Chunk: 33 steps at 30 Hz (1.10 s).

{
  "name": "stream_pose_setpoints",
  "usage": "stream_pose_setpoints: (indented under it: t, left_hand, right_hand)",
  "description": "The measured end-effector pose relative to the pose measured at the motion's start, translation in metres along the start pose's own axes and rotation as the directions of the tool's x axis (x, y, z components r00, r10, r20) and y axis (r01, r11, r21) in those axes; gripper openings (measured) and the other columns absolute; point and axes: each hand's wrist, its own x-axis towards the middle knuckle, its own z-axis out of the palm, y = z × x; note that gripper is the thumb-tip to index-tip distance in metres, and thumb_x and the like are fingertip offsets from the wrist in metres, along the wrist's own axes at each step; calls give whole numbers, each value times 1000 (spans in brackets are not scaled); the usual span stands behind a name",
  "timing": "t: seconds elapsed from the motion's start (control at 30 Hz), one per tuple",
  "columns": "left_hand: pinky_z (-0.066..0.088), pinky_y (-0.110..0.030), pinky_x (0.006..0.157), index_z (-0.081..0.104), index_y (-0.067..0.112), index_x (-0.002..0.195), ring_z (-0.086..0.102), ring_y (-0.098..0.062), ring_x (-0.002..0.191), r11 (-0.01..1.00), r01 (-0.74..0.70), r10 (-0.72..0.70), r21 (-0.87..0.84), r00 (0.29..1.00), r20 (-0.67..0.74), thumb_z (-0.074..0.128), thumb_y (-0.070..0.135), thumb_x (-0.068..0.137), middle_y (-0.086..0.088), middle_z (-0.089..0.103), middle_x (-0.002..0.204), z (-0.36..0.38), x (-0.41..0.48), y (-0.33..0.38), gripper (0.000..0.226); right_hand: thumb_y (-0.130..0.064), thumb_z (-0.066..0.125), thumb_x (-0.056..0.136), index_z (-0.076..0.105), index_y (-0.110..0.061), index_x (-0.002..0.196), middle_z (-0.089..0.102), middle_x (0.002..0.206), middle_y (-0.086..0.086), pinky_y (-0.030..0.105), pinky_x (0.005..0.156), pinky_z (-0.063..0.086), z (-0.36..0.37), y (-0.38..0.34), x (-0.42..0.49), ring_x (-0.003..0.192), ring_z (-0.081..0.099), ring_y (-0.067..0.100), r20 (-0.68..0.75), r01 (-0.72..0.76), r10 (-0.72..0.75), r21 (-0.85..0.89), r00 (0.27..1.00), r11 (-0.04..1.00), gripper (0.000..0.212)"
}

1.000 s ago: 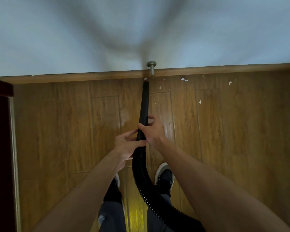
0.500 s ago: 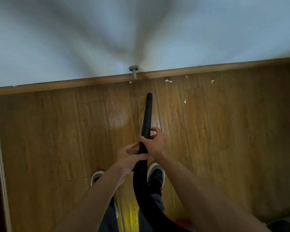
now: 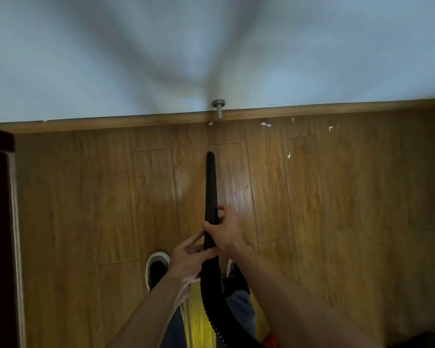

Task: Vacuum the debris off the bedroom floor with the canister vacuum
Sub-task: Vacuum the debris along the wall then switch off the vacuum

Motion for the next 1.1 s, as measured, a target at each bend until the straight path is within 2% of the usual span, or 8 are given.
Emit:
stream_pose_setpoints:
  t: [0.2,0.27,0.4,0.53,0.67,0.8,0.93,1.1]
  left_hand:
    - [52,-23,46,54,19,137,70,-19,73,996,-75,76,50,997,-13,76,0,77,-9,73,105,-11,14,45,67]
    - [52,-24,49,55,22,136,70,-18,78,992,-89,90,88,996,-11,78,2,76,-5,73,101,-13,19,54,67]
    - [55,-32,62,55,22,136,71,-23,85,988,-101,103,118,995,-8,79,2,76,-4,74,99,-15,29,66,68]
    - [58,-35,67,57,23,135,72,-25,90,984,-113,114,138,993,-2,79,3,76,-4,74,100,-11,39,78,67]
    - [57,-34,67,56,26,134,72,-22,90,980,-109,106,169,994,29,80,5,76,-1,75,100,1,43,83,66]
    - [58,-35,74,57,26,134,71,-19,93,974,-104,94,201,994,58,81,7,75,3,74,102,24,48,85,67]
    - [59,-35,80,58,22,132,72,-16,87,966,-111,92,233,992,90,81,3,73,4,74,93,56,57,87,67]
    - [58,-48,85,57,20,133,73,-26,87,954,-119,104,276,992,67,83,2,70,-5,75,96,92,71,82,70]
  right_hand:
    - [-16,75,82,48,-14,136,68,110,11,36,81,61,11,-38,28,94,70,22,-42,63,-62,9,997,998,60]
    - [-17,75,82,48,-15,135,68,110,10,33,78,61,11,-44,34,93,70,21,-55,71,-70,19,996,997,60]
    - [-16,74,85,47,-15,136,66,113,9,17,62,51,8,-53,42,90,65,16,-55,72,-71,30,996,997,58]
    - [-18,73,85,47,-14,137,65,116,10,27,77,56,3,-61,50,100,66,22,-78,68,-66,33,995,997,58]
    - [-20,73,85,49,-15,134,65,117,10,36,86,57,-9,-59,55,101,67,24,-116,65,-59,49,992,997,56]
    - [-23,74,83,50,-15,133,67,112,8,39,84,59,-30,-48,61,96,68,22,-174,43,-29,77,984,996,56]
    - [-23,77,79,52,-15,128,69,107,10,42,82,60,-58,-34,72,92,70,22,-208,33,-9,112,978,993,56]
    - [-21,74,82,49,-16,135,68,112,10,33,80,59,-91,-22,88,95,69,21,-197,32,0,156,980,987,58]
